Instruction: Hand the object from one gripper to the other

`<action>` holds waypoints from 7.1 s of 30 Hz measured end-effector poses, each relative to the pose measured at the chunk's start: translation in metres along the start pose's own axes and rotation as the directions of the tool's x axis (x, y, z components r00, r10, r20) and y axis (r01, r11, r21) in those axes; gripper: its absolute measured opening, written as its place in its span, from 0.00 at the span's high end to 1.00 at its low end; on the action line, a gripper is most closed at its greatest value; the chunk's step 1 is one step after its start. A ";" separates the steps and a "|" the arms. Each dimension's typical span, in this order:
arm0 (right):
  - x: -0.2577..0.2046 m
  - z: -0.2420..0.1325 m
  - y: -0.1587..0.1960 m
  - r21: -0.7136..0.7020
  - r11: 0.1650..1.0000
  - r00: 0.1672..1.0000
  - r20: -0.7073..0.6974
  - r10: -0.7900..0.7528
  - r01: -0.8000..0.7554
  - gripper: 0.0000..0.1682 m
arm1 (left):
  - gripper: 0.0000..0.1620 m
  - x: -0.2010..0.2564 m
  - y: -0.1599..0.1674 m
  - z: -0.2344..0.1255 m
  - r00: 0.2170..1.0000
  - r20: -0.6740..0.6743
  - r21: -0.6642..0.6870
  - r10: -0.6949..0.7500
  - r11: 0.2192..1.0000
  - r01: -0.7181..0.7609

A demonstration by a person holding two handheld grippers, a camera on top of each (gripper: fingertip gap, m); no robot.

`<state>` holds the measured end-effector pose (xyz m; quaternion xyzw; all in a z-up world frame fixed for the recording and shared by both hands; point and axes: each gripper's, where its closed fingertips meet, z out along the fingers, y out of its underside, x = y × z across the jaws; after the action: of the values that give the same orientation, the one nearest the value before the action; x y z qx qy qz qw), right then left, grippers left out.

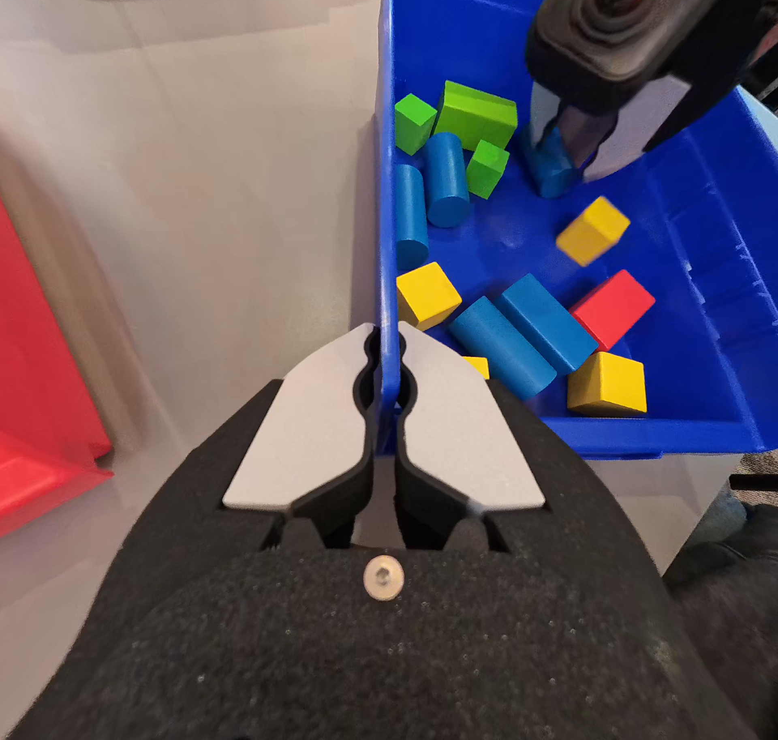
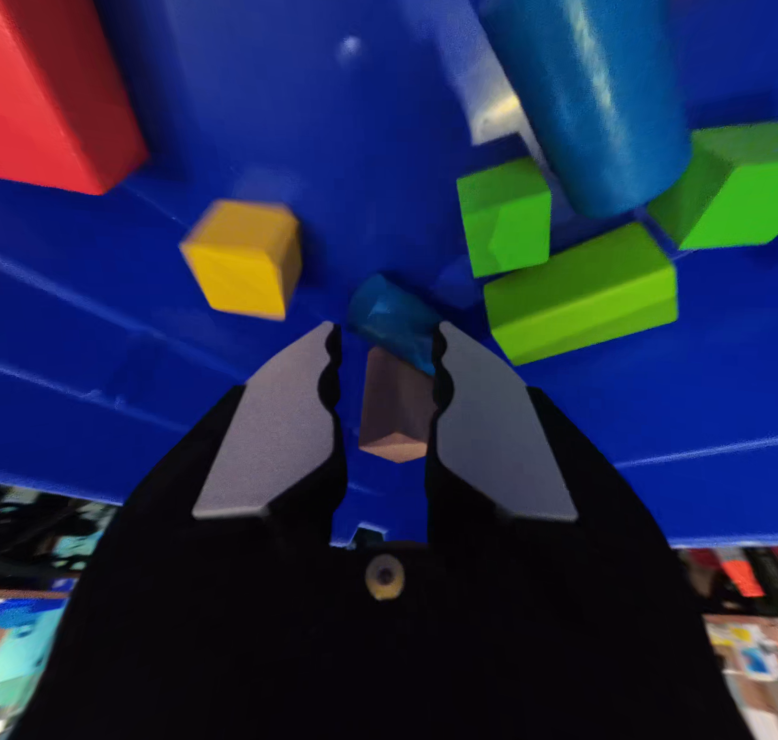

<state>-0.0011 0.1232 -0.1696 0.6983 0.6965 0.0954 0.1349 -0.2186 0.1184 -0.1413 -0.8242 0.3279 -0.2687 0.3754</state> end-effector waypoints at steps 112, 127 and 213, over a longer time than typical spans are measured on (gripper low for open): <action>-0.007 -0.024 -0.037 0.189 0.979 0.992 -0.082 0.094 -0.077 0.77 | 0.96 0.000 -0.003 0.003 0.996 -0.073 0.028 -0.041 0.999 0.044; 0.037 -0.092 -0.034 0.540 0.821 0.807 -0.393 0.442 -0.187 0.75 | 0.97 0.005 0.002 -0.003 0.999 0.034 0.018 -0.025 1.000 0.024; -0.074 -0.032 -0.034 0.744 -0.360 -0.053 0.402 0.914 -0.563 0.94 | 1.00 -0.254 0.005 -0.120 0.830 0.517 0.126 -0.207 0.978 0.165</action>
<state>-0.0447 0.0506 -0.1458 0.8957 -0.0496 -0.0220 -0.4414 -0.4658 0.2512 -0.1258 -0.8793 0.1199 -0.0796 0.4540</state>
